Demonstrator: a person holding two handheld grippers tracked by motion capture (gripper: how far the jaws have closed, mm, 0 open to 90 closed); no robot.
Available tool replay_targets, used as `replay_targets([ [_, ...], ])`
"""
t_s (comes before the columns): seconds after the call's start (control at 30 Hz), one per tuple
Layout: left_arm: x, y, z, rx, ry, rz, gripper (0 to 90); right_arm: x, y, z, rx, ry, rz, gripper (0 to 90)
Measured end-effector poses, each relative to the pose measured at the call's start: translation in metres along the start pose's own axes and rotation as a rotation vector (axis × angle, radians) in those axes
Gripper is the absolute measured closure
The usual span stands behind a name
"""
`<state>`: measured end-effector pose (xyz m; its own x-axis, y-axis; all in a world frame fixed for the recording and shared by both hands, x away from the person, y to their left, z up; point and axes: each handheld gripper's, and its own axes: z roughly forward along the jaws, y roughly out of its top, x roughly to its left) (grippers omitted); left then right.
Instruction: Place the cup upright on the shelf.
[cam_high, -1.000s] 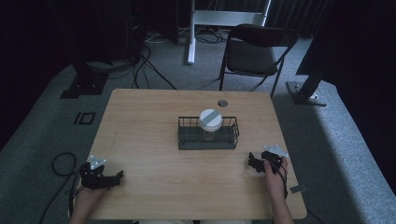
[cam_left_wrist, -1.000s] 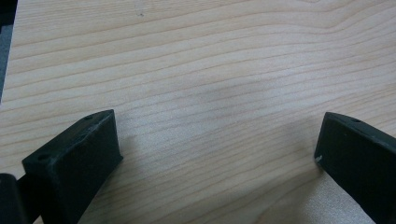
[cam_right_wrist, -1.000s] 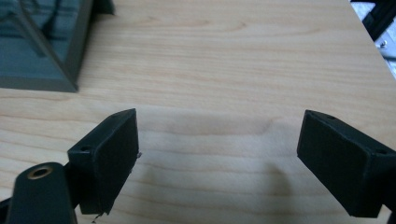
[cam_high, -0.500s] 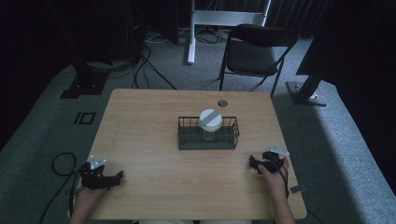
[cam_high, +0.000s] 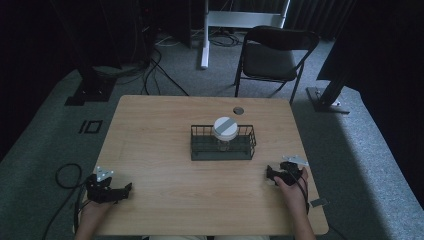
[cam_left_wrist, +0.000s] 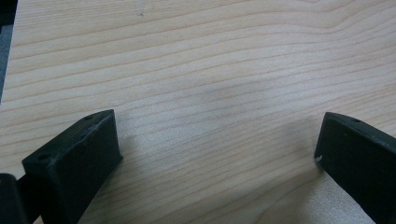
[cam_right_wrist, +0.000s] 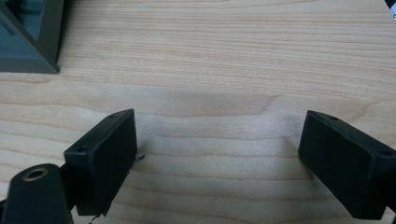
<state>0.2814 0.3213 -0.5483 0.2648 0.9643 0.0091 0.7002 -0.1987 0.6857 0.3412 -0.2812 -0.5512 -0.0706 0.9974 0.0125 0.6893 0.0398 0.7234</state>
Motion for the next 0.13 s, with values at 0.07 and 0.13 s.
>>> replay_targets([
  [0.07, 0.0, 0.0, 0.0, 0.0, 0.0, 0.0, 0.2, 0.0007, 0.0003, 0.0002, 0.001, -0.004, 0.006, 11.0],
  [0.13, 0.0, 0.0001, 0.0, 0.0, 0.0, 0.0, 0.2, 0.0008, 0.0004, 0.0003, 0.001, -0.005, 0.007, 11.0],
])
